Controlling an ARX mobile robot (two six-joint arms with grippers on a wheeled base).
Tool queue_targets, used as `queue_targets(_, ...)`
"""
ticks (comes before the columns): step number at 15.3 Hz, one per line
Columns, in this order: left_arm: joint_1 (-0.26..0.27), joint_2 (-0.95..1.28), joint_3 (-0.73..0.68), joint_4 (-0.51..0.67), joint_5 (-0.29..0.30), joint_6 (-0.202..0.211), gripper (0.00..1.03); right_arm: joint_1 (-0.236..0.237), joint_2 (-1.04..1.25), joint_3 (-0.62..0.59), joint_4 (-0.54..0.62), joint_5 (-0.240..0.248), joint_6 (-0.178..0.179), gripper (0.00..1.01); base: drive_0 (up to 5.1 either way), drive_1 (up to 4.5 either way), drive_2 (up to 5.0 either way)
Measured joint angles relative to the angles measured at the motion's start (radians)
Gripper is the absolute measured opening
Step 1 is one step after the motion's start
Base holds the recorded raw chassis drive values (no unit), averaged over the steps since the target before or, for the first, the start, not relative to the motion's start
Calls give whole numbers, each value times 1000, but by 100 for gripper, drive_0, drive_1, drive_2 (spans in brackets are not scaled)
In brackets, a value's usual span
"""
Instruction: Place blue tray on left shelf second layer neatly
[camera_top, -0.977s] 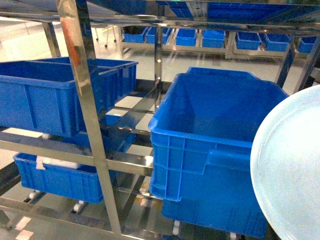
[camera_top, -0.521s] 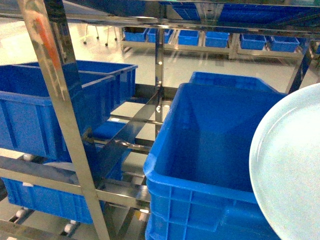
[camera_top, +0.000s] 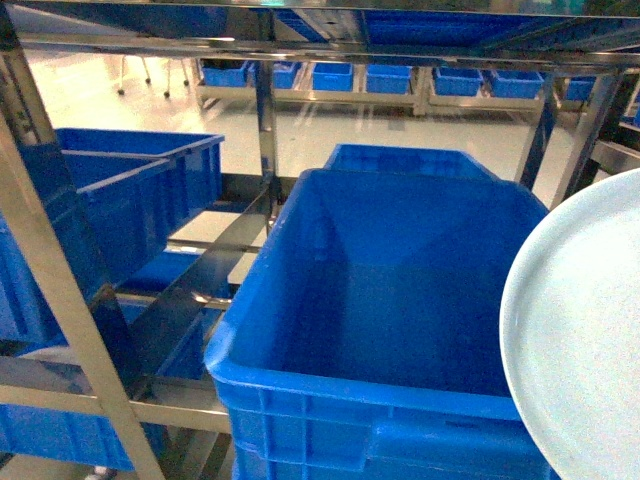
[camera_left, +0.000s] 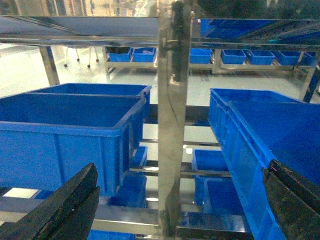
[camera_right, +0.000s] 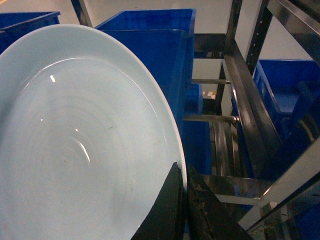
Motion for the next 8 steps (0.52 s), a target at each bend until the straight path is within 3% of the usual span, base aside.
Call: queue_targets(8,-1,0,0,0,2,0,98,0,0,0,0,4,0,2,-18,-18,-18)
